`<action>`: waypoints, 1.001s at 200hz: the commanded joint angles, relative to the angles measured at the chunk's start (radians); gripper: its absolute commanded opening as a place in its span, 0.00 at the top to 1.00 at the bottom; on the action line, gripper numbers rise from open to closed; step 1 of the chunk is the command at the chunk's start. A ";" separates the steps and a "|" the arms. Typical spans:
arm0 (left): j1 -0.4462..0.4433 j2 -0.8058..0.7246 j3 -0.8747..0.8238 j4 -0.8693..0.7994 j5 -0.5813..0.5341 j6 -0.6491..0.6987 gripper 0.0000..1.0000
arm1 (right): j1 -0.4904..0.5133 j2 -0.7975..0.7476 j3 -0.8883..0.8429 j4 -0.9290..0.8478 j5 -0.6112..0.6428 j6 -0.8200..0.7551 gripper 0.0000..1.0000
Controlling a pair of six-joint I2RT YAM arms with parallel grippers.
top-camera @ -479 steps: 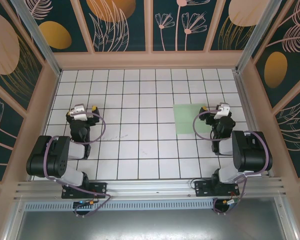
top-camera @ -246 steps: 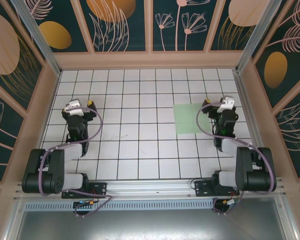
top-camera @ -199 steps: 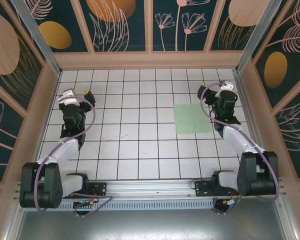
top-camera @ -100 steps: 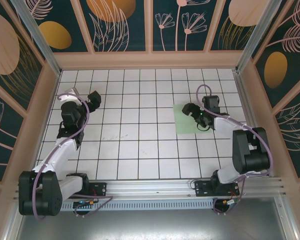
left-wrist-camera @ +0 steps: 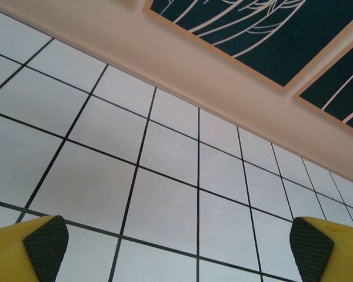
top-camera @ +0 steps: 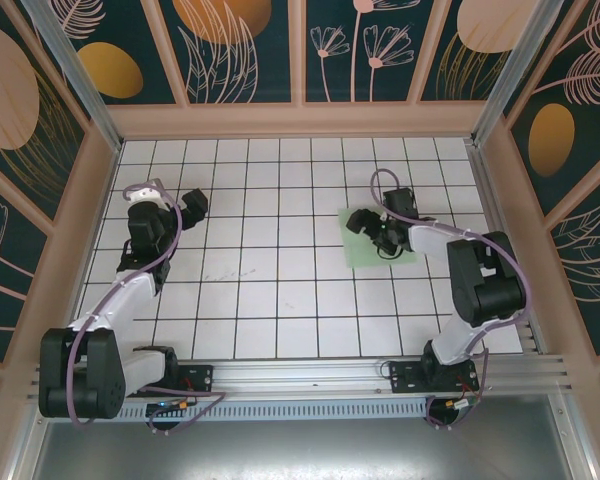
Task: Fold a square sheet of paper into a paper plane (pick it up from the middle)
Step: Move the square sheet of paper to the center of the table.
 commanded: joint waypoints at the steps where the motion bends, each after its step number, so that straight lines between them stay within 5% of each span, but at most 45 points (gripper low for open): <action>1: 0.007 0.015 0.024 -0.005 0.036 -0.026 0.01 | 0.074 0.046 0.017 -0.059 0.016 0.046 0.08; 71: 0.007 0.047 -0.020 0.030 0.085 -0.082 0.02 | 0.435 0.150 0.199 -0.189 0.154 0.112 0.10; 107: 0.007 0.055 -0.024 0.019 0.126 -0.102 0.02 | 0.434 0.166 0.415 -0.398 0.310 -0.136 0.08; 141: 0.007 0.059 -0.043 0.021 0.137 -0.112 0.01 | 0.405 0.253 0.538 -0.555 0.292 -0.374 0.01; 200: 0.007 0.084 -0.044 0.018 0.145 -0.104 0.01 | 0.404 0.373 0.640 -0.631 0.266 -0.462 0.01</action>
